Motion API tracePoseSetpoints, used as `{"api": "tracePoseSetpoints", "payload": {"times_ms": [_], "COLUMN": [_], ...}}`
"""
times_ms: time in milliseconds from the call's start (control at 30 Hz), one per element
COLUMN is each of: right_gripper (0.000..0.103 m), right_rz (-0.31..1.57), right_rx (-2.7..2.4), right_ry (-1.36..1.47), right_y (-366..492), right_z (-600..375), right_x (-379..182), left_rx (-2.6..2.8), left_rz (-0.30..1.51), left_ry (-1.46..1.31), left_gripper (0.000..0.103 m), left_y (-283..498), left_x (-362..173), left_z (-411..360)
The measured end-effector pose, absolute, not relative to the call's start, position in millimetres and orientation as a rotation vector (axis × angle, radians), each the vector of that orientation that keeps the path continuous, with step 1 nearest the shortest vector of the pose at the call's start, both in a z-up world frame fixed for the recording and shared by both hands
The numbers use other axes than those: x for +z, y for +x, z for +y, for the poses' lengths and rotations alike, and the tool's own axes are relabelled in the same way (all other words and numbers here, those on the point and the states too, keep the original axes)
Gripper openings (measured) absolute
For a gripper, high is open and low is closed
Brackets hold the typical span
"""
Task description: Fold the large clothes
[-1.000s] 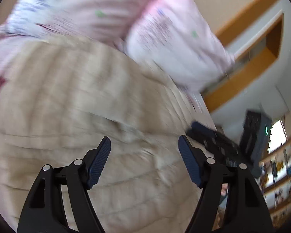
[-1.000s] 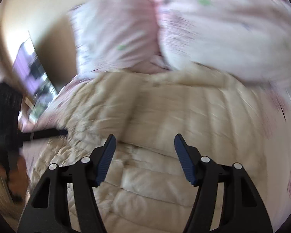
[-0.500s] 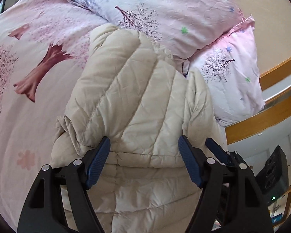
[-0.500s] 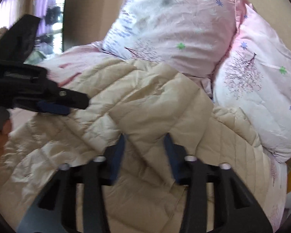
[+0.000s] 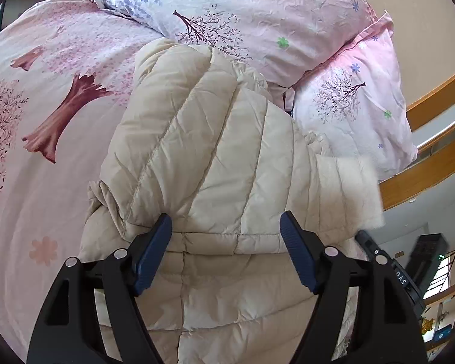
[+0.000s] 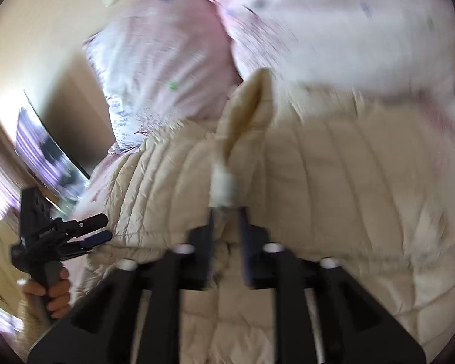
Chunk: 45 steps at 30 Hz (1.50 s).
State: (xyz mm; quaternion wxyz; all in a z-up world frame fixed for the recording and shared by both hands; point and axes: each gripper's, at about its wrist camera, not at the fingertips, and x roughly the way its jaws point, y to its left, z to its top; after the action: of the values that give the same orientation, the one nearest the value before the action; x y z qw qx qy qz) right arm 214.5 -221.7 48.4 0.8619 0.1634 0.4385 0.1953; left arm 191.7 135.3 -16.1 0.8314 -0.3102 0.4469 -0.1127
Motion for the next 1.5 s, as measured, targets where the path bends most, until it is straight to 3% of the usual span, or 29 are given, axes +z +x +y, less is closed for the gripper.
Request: {"api": "tracePoseSetpoints", "payload": {"times_ms": [33, 67, 167, 300, 333, 400, 433, 633, 900, 1033, 1100, 1167, 1267, 1500], "right_gripper": [0.052, 0.055, 0.055, 0.055, 0.05, 0.028, 0.011, 0.008, 0.008, 0.015, 0.029, 0.052, 0.062, 0.068], "right_rz": [0.94, 0.958, 0.997, 1.014, 1.021, 1.029, 1.026, 0.926, 1.058, 1.075, 1.062, 1.04, 1.031, 1.058], "right_rx": [0.413, 0.423, 0.461, 0.386, 0.384, 0.384, 0.39, 0.366, 0.276, 0.293, 0.315, 0.343, 0.405, 0.326], "right_ry": [0.395, 0.461, 0.637, 0.672, 0.685, 0.689, 0.684, 0.577, 0.562, 0.538, 0.518, 0.496, 0.485, 0.432], "right_y": [219.1, 222.4, 235.3, 245.7, 248.0, 251.7, 253.9, 233.9, 237.4, 235.8, 227.9, 214.6, 187.2, 97.8], "right_z": [-230.5, -239.8, -262.7, -272.2, -272.2, -270.7, -269.1, -262.1, -262.1, -261.9, -264.9, -273.2, -295.5, -391.7], "right_x": [42.9, 38.2, 26.5, 15.7, 12.6, 7.0, 6.7, 26.3, -7.4, -5.6, 3.4, 14.9, 26.6, 26.5], "left_rx": [-0.239, -0.242, -0.237, -0.232, -0.234, -0.234, -0.233, -0.222, -0.224, -0.203, -0.197, -0.201, -0.214, -0.252], "left_rz": [0.947, 0.945, 0.932, 0.912, 0.909, 0.904, 0.903, 0.859, 0.827, 0.813, 0.816, 0.825, 0.845, 0.903], "left_ry": [-0.655, -0.65, -0.632, -0.587, -0.578, -0.558, -0.549, -0.457, -0.385, -0.342, -0.326, -0.319, -0.305, -0.349], "left_gripper": [0.075, 0.075, 0.08, 0.081, 0.081, 0.081, 0.081, 0.085, 0.09, 0.092, 0.092, 0.092, 0.091, 0.084], "left_y": [191.3, 190.4, 187.4, 183.0, 182.3, 181.1, 180.2, 167.1, 149.8, 131.1, 117.9, 101.3, 73.9, 15.1], "left_x": [-15.4, -14.1, -9.7, -2.4, -1.0, 1.6, 2.8, 14.2, 20.9, 24.8, 25.3, 25.1, 21.9, 0.2], "left_z": [134.9, 134.4, 133.1, 130.4, 129.5, 127.3, 126.3, 122.4, 122.3, 127.5, 133.6, 143.0, 159.2, 190.5]}}
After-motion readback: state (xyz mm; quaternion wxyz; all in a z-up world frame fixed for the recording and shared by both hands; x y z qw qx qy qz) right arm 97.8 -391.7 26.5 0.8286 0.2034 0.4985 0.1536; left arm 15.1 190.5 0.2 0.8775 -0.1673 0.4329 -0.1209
